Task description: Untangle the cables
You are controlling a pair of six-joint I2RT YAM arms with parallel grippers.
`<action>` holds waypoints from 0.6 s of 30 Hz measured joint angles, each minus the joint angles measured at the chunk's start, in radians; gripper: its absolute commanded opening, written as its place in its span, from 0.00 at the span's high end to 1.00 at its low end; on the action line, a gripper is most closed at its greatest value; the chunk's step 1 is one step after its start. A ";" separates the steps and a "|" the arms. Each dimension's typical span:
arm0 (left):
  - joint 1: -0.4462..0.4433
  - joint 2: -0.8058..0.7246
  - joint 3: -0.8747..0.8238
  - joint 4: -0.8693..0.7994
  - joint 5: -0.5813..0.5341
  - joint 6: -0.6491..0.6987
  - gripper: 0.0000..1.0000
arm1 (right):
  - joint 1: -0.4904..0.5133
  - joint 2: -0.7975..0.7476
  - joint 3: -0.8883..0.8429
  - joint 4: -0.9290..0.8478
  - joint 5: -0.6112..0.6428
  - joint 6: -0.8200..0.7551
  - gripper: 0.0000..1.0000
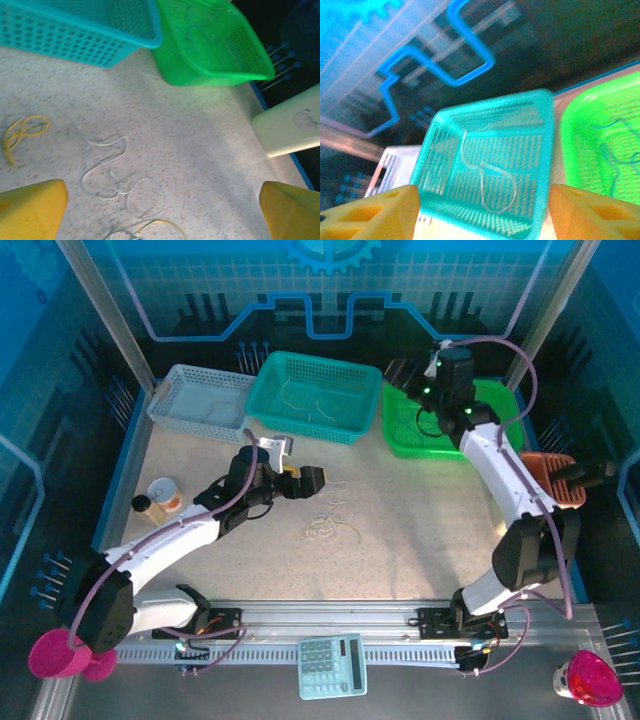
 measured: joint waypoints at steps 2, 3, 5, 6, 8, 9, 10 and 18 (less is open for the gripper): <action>0.016 0.018 0.005 -0.043 -0.029 -0.011 0.02 | 0.078 -0.051 -0.088 0.017 -0.009 -0.034 0.31; 0.026 0.031 0.010 -0.064 -0.040 -0.019 0.04 | 0.108 -0.066 -0.122 0.023 -0.012 -0.046 0.31; 0.054 0.072 0.023 -0.107 -0.063 -0.041 0.11 | 0.187 -0.094 -0.224 0.047 -0.015 -0.068 0.31; 0.068 0.095 0.029 -0.123 -0.068 -0.050 0.15 | 0.212 -0.100 -0.262 0.052 -0.017 -0.070 0.31; 0.095 0.154 0.047 -0.152 -0.076 -0.058 0.22 | 0.261 -0.102 -0.355 0.072 -0.024 -0.072 0.31; 0.104 0.182 0.059 -0.163 -0.078 -0.059 0.24 | 0.274 -0.101 -0.394 0.087 -0.030 -0.068 0.32; 0.111 0.219 0.077 -0.178 -0.080 -0.058 0.26 | 0.286 -0.101 -0.433 0.096 -0.037 -0.061 0.32; 0.117 0.439 0.227 -0.235 -0.095 -0.008 0.39 | 0.336 -0.097 -0.564 0.178 -0.050 -0.018 0.32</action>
